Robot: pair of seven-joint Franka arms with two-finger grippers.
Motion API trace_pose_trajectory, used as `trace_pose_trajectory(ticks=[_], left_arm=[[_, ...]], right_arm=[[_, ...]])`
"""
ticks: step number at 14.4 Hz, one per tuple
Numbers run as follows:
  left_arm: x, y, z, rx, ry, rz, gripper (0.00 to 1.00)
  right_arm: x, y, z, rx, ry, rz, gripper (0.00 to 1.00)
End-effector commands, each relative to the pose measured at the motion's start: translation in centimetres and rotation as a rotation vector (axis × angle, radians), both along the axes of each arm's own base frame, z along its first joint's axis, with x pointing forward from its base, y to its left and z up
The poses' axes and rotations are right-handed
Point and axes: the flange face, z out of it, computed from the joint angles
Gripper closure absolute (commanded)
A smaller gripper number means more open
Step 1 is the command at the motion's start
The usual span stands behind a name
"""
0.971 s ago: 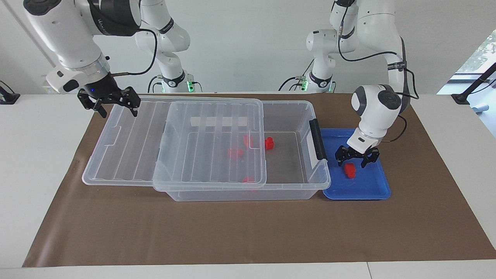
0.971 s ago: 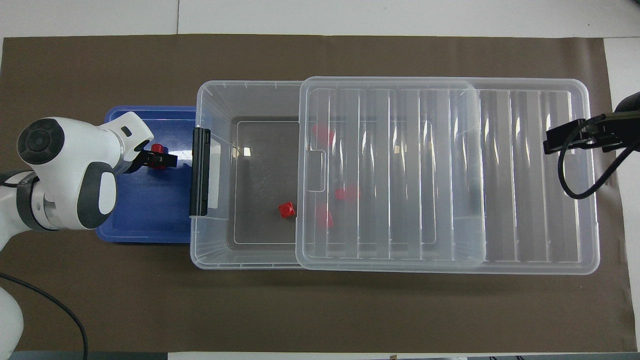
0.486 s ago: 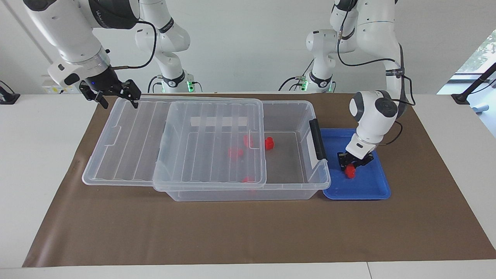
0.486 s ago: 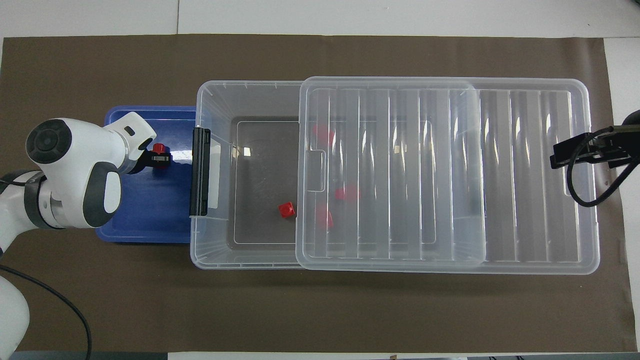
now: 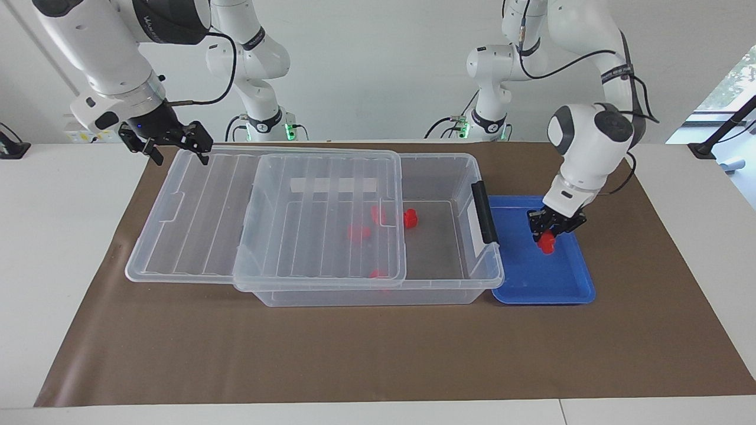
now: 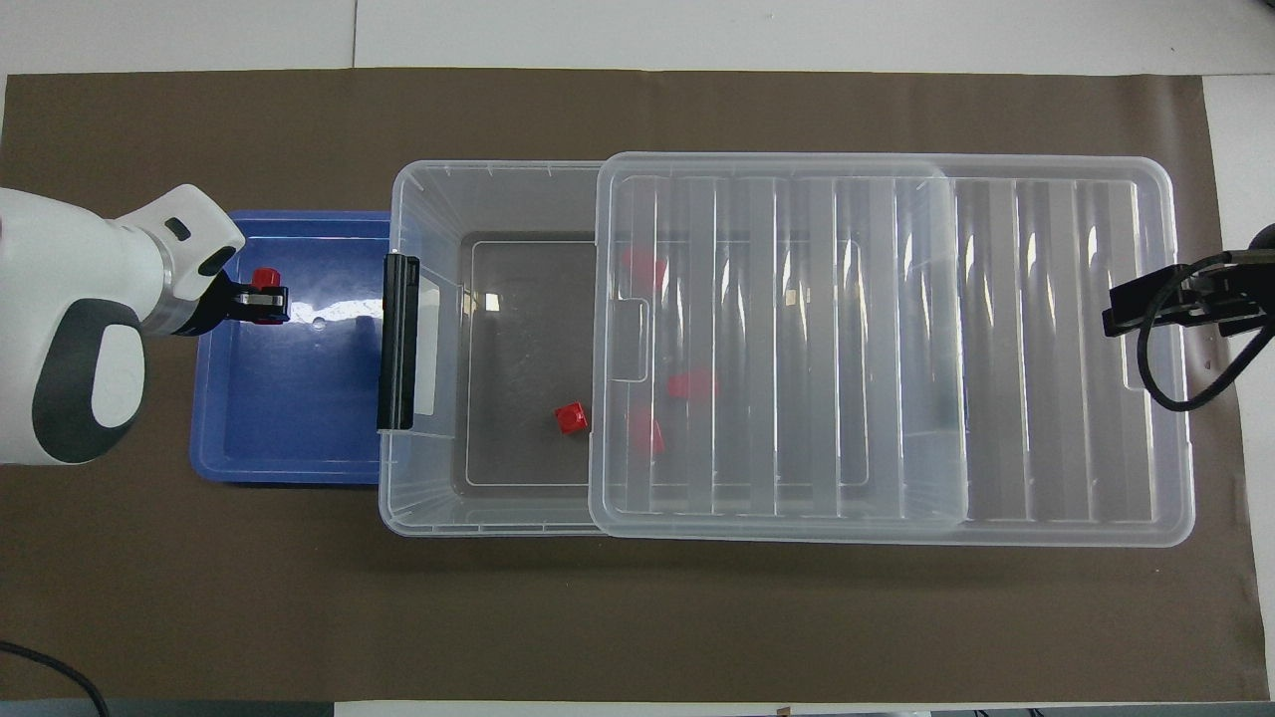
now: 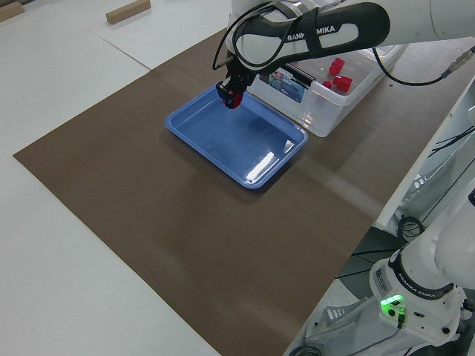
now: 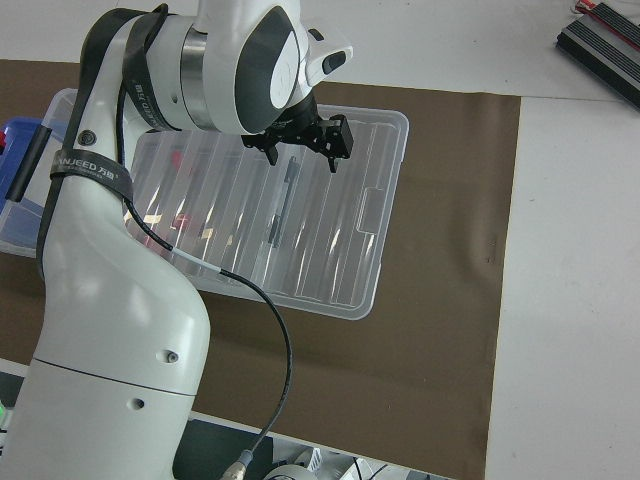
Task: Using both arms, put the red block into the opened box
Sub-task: 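Lift the red block with the left gripper over the open box, then lower the red block into the box and open the left gripper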
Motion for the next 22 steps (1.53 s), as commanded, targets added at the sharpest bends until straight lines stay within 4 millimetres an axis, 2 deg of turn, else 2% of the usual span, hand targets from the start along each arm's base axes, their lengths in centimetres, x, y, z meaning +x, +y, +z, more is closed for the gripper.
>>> trace_pose_trajectory(ticks=[1,2,3,5,7,8,11,13,16,21,22], left_arm=[[-1.3,-1.7,5.8,-0.009,0.036,-0.017,1.0],[-1.8,-3.5,7.2,-0.01,0.029,-0.033,1.0],[-2.1,-5.2,7.6,-0.012,0.027,-0.033,1.0],[-3.2,-10.8,7.4,-0.023,-0.006,-0.02,1.0],[-3.5,-15.0,7.0,-0.05,-0.05,0.019,1.0],[-3.8,-17.7,5.5,-0.058,-0.046,0.037,1.0],[-3.9,-22.1,1.2,-0.045,-0.048,0.062,1.0],[-3.0,-23.3,-1.9,-0.054,-0.05,0.074,1.0],[-2.2,-23.8,-4.9,-0.066,-0.062,0.075,1.0],[-0.9,-24.8,-11.1,-0.064,-0.077,0.059,1.0],[-0.8,-24.8,-11.7,-0.061,-0.078,0.057,1.0]], right_arm=[[-0.7,-0.9,0.1,-0.011,-0.01,-0.018,0.0],[-0.8,-0.9,0.1,-0.009,-0.01,-0.018,0.0],[-0.8,-1.0,0.1,-0.01,-0.008,-0.019,0.0],[-0.7,-1.1,0.1,-0.01,-0.01,-0.021,0.0],[-0.7,-1.3,0.2,-0.01,-0.013,-0.022,0.0],[-0.7,-1.4,0.2,-0.01,-0.013,-0.024,0.0],[-0.7,-1.6,0.2,-0.01,-0.014,-0.027,0.0],[-0.8,-1.7,0.2,-0.01,-0.013,-0.028,0.0],[-0.8,-1.7,0.1,-0.01,-0.011,-0.028,0.0],[-0.8,-1.7,0.1,-0.01,-0.011,-0.028,0.0],[-0.8,-1.7,0.1,-0.01,-0.011,-0.028,0.0]])
